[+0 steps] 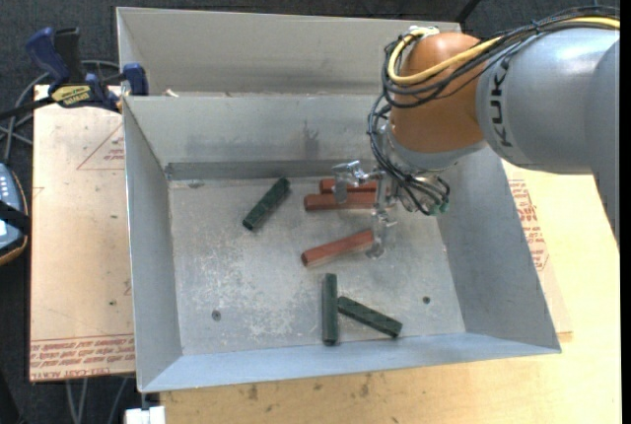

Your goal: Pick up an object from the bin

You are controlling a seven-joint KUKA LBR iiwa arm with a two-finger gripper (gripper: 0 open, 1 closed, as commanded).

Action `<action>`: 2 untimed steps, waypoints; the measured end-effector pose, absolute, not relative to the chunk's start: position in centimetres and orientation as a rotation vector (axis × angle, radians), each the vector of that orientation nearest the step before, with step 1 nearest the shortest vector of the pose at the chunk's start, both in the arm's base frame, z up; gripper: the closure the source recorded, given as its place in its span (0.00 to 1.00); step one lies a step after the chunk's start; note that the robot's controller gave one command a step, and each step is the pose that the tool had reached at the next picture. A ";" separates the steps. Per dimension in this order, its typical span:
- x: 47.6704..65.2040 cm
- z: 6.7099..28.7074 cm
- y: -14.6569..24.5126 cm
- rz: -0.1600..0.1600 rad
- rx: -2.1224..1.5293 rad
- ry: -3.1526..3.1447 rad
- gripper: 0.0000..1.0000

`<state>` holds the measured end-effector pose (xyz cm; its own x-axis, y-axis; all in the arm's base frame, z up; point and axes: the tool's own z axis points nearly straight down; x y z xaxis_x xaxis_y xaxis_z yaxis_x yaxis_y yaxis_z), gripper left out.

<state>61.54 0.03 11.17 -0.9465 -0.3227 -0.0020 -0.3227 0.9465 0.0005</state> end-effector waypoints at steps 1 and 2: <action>60.1 6.9 -0.5 0.002 -0.615 3.081 0.00; 60.2 7.1 -0.5 0.001 -0.616 3.079 1.00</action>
Offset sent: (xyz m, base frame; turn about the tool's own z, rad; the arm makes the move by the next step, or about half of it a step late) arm -0.0140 -0.0060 -0.0417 -0.0679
